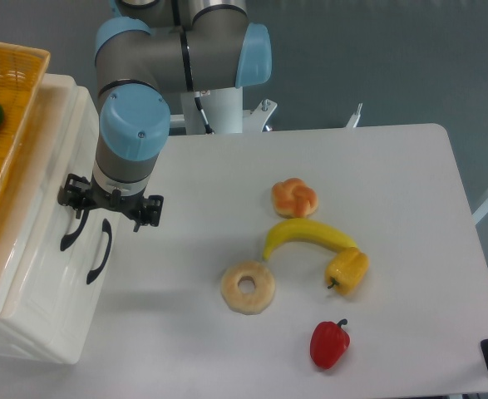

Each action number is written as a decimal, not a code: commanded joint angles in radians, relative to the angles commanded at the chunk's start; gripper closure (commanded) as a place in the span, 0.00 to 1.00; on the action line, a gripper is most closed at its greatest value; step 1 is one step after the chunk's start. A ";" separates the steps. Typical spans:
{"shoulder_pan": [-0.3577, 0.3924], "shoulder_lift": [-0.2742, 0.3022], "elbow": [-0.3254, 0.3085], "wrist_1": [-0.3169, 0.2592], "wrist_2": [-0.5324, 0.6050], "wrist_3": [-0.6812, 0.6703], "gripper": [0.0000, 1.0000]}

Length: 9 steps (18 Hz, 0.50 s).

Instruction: Slide open the top white drawer

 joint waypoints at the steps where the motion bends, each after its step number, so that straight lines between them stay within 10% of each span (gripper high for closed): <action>1: 0.000 0.000 0.000 0.002 0.002 0.000 0.00; 9: 0.002 0.005 0.002 0.006 0.018 0.002 0.00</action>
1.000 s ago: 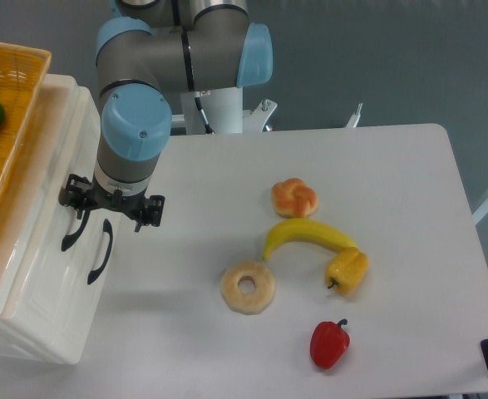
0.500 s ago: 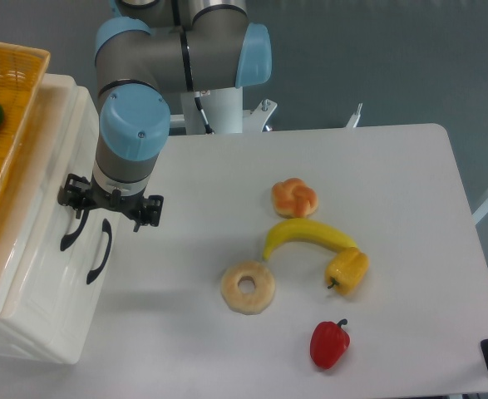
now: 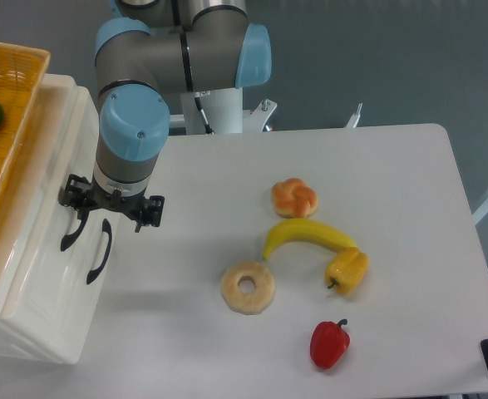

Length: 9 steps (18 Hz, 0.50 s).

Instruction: Slide open the top white drawer

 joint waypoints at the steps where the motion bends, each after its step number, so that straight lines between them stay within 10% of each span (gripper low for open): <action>1: 0.000 0.000 -0.002 0.000 0.006 0.000 0.00; 9: -0.003 0.000 0.000 0.002 0.043 0.002 0.00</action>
